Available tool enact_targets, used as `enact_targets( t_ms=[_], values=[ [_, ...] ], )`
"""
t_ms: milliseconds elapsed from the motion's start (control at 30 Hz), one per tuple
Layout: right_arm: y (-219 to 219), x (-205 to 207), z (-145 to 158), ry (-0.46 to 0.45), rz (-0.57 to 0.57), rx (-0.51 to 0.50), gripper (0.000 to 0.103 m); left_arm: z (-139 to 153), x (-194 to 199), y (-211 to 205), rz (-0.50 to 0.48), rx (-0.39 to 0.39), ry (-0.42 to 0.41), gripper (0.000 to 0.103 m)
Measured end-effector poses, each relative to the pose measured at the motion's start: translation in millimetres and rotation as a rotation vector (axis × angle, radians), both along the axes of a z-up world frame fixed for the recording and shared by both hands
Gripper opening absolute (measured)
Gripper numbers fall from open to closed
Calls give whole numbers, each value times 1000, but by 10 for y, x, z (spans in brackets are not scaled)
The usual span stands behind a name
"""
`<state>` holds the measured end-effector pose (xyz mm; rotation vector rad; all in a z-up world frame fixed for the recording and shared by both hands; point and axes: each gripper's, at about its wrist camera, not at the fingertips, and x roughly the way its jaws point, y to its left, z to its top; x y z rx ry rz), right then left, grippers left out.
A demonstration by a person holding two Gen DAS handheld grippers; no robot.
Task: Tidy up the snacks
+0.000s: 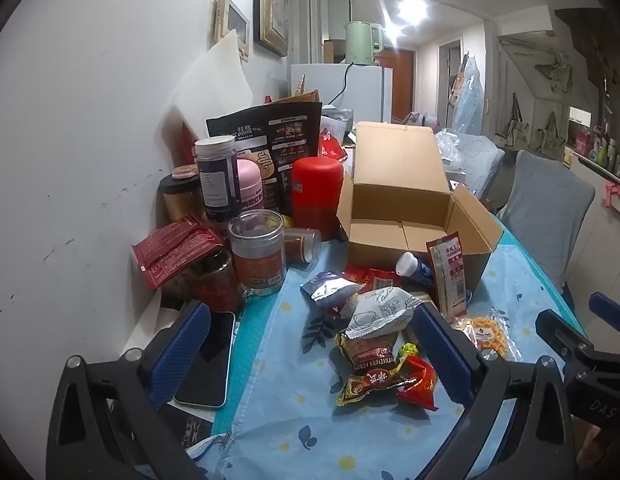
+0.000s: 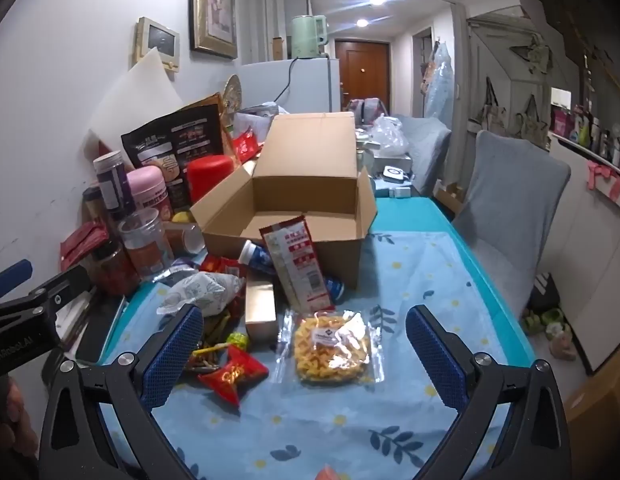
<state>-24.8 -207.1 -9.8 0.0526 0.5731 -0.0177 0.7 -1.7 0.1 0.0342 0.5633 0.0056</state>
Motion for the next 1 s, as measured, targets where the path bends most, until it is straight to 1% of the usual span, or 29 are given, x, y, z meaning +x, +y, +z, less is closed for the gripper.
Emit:
enact_targets(
  t_ms=[33, 67, 100, 267, 333, 367, 400, 667, 933, 1000],
  values=[
    [2, -3, 0, -2, 2, -1, 103, -1, 8, -13, 1, 4, 0, 103],
    [3, -4, 1, -3, 3, 1, 103, 15, -34, -64, -5, 12, -25, 103],
    [3, -6, 2, -4, 3, 3, 103, 13, -24, 0, -3, -33, -14, 103],
    [14, -4, 2, -1, 8, 2, 103, 17, -16, -40, -6, -32, -7, 103],
    [1, -13, 2, -4, 6, 3, 103, 98, -83, -8, -9, -31, -16, 103],
    [-8, -11, -5, -3, 6, 2, 103, 94, -74, 12, -10, -37, -14, 103],
    [-17, -7, -13, -2, 5, 2, 103, 24, -53, 26, -18, -35, -14, 103],
    [7, -4, -7, -2, 6, 5, 103, 25, -95, -19, -20, -32, -10, 103],
    [14, 21, -26, 4, 2, 10, 103, -15, -55, 3, -38, -38, 1, 103],
    [-79, -5, -47, 2, -2, 20, 103, -22, -52, -1, -42, -37, 2, 103]
  ],
)
